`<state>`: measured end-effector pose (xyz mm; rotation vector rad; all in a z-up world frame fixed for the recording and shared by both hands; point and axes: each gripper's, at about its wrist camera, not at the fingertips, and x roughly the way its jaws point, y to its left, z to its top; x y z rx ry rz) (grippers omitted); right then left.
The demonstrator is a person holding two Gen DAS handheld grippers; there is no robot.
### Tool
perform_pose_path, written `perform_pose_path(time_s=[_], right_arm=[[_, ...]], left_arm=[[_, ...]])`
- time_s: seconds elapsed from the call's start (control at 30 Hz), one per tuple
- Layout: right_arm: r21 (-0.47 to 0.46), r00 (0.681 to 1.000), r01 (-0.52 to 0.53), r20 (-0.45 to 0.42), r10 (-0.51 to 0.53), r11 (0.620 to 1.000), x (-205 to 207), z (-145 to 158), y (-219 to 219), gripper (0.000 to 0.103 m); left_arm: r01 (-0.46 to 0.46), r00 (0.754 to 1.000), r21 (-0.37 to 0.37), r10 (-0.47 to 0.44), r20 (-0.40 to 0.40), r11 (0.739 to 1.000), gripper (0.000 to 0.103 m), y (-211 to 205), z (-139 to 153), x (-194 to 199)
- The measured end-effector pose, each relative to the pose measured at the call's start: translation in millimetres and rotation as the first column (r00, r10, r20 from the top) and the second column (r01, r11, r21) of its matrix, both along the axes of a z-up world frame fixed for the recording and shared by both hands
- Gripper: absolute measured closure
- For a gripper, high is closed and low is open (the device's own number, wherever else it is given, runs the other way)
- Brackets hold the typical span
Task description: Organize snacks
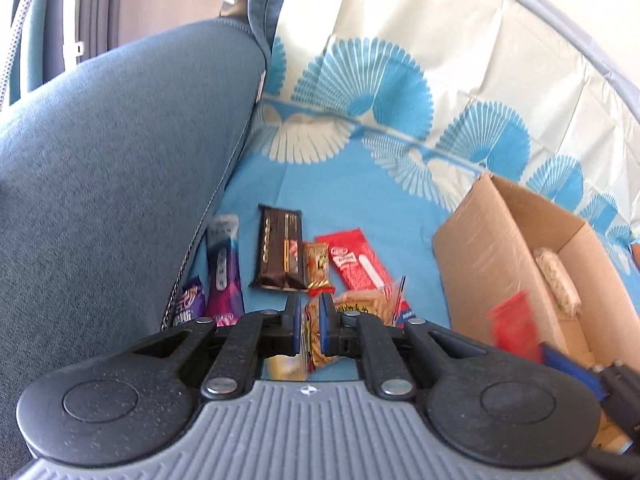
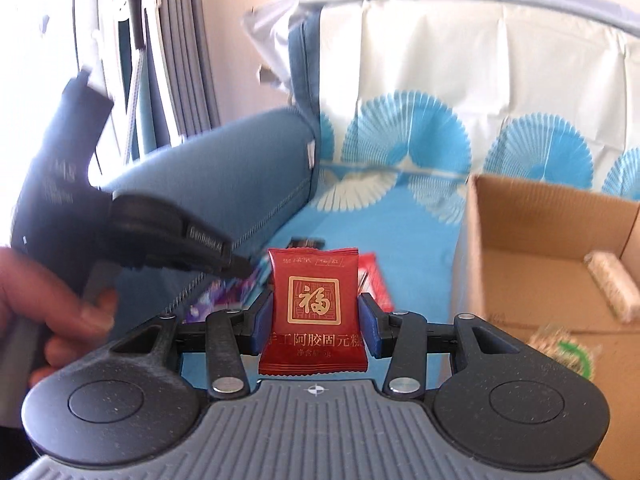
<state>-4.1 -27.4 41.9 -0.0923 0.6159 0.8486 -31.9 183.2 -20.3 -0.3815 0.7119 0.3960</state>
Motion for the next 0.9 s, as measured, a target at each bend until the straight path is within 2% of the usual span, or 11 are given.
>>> perform_pose_path(time_s=[0.2, 0.23, 0.27, 0.33, 0.4, 0.53, 0.57, 0.63, 0.67, 0.77, 0.9], right_arm=[[0.034, 0.998, 0.063, -0.018, -0.063, 0.997, 20, 13, -24, 0.056], [0.039, 0.997, 0.072, -0.024, -0.071, 0.997, 22, 14, -28, 0.056], [0.042, 0.997, 0.078, -0.031, -0.077, 0.996, 25, 15, -31, 0.056], [0.042, 0.995, 0.086, -0.048, -0.084, 0.995, 30, 14, -33, 0.056], [0.04, 0.994, 0.096, -0.058, -0.093, 0.995, 31, 14, -35, 0.056], [0.046, 0.993, 0.098, -0.067, -0.095, 0.994, 31, 14, -34, 0.056], [0.046, 0.993, 0.097, -0.068, -0.094, 0.994, 31, 14, -33, 0.056], [0.046, 0.994, 0.093, -0.064, -0.09, 0.995, 29, 16, -31, 0.056], [0.045, 0.994, 0.09, -0.06, -0.088, 0.995, 28, 17, -31, 0.056], [0.052, 0.995, 0.09, -0.047, -0.087, 0.995, 26, 22, -33, 0.056], [0.068, 0.995, 0.102, -0.024, -0.1, 0.992, 25, 31, -40, 0.056]], left_arm=[[0.012, 0.994, -0.031, -0.016, -0.107, 0.999, 0.094, -1, -14, 12], [0.004, 0.99, -0.032, -0.009, -0.141, 0.999, 0.088, 0, -18, 14], [-0.003, 0.983, -0.05, -0.007, -0.183, 0.999, 0.069, 2, -25, 16], [-0.012, 0.965, -0.117, -0.019, -0.26, 0.993, 0.052, 7, -41, 20], [-0.019, 0.947, -0.125, -0.022, -0.321, 0.992, 0.052, 7, -52, 23], [0.019, 0.935, -0.138, -0.067, -0.349, 0.99, 0.055, 0, -63, 30], [0.035, 0.928, -0.126, -0.079, -0.363, 0.991, 0.07, -3, -65, 32], [0.063, 0.917, -0.067, -0.084, -0.391, 0.996, 0.091, -9, -67, 35], [0.067, 0.916, -0.043, -0.078, -0.394, 0.997, 0.093, -10, -67, 34], [0.013, 0.937, -0.007, -0.015, -0.348, 1.0, 0.095, -6, -57, 28], [-0.043, 0.973, -0.022, 0.037, -0.228, 0.999, 0.095, 2, -35, 17]])
